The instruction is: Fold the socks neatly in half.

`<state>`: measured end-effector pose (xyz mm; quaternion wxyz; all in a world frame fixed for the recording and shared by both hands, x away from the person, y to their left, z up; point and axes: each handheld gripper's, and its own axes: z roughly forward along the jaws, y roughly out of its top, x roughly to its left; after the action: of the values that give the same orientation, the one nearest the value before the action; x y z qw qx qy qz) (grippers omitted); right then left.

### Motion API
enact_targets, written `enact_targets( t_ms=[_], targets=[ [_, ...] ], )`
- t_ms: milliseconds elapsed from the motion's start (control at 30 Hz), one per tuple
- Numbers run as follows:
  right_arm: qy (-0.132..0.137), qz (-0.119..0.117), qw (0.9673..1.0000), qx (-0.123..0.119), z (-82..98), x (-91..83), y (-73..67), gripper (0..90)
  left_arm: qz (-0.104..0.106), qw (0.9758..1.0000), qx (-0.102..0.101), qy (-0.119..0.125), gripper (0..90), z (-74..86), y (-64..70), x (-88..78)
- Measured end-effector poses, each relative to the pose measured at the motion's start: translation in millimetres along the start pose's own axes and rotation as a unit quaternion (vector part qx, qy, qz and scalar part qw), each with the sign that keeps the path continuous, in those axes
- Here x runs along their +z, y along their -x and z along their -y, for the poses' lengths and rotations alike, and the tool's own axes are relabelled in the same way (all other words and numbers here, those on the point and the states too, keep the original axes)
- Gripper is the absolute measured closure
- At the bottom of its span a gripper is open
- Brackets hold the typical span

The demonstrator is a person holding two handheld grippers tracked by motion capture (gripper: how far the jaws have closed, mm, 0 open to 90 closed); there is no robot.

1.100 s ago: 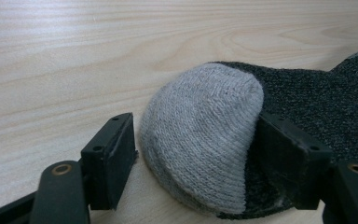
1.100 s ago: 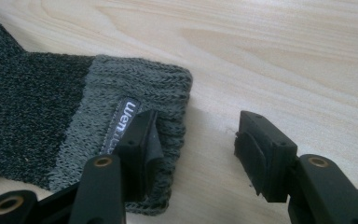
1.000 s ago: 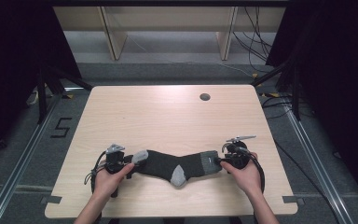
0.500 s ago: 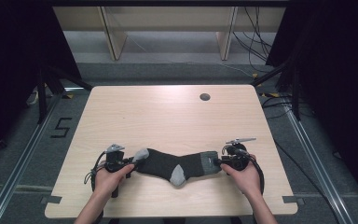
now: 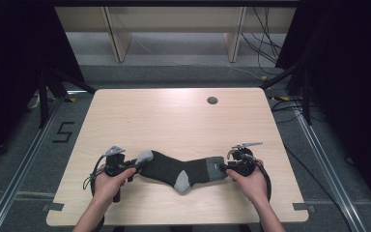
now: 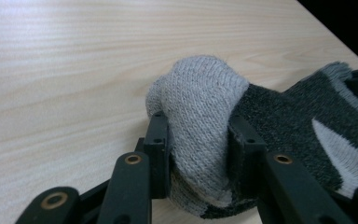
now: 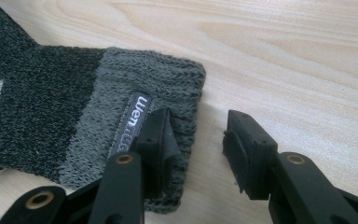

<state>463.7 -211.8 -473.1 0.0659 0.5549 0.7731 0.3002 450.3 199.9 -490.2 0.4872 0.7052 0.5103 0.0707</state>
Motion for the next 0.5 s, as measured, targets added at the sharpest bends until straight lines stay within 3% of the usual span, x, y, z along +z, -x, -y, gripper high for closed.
enact_targets(
  t_ms=[433,500],
  targets=[
    [0.006,0.008,0.9999,-0.004,-1.6,2.6,-4.5,60.7,0.003,0.9997,0.010,0.023,65.2,-13.9,9.0,-9.1],
    [0.001,-0.001,1.0000,-0.001,-2.5,3.0,-6.0,60.7,0.002,0.9995,0.009,0.031,65.3,-16.2,10.8,-10.3]
  ],
)
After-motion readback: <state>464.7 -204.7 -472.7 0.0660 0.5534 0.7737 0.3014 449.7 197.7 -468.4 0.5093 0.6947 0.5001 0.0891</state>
